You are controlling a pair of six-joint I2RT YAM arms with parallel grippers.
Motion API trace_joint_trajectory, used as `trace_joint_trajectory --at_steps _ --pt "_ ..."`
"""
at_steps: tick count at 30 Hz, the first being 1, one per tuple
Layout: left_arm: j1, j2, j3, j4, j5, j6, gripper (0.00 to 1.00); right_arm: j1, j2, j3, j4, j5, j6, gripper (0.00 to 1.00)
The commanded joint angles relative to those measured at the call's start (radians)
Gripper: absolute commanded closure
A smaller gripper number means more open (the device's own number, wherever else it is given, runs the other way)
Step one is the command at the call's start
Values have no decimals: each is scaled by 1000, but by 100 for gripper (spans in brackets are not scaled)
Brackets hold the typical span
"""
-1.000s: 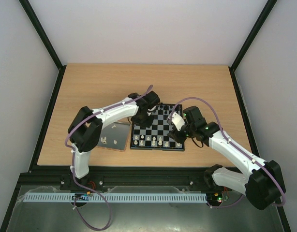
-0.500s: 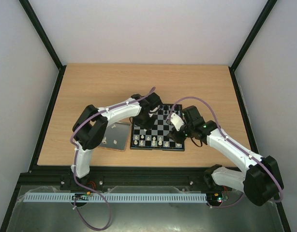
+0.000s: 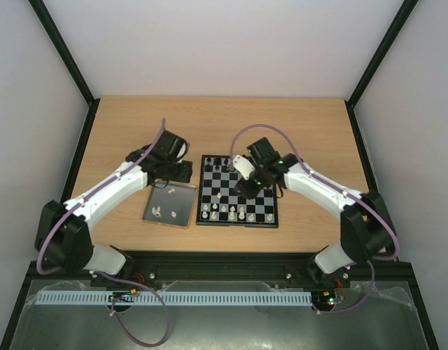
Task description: Set up the chess pieces on the board
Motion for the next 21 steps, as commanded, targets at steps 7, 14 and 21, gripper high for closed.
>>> trace_joint_trajectory --at_steps 7,14,21 --pt "135 -193 -248 191 -194 -14 42 108 301 229 -86 76 21 53" --pt "156 -293 -281 221 -269 -43 33 125 439 333 -129 71 33 53" --pt "165 -256 -266 204 -245 -40 33 133 474 354 -152 85 37 63"
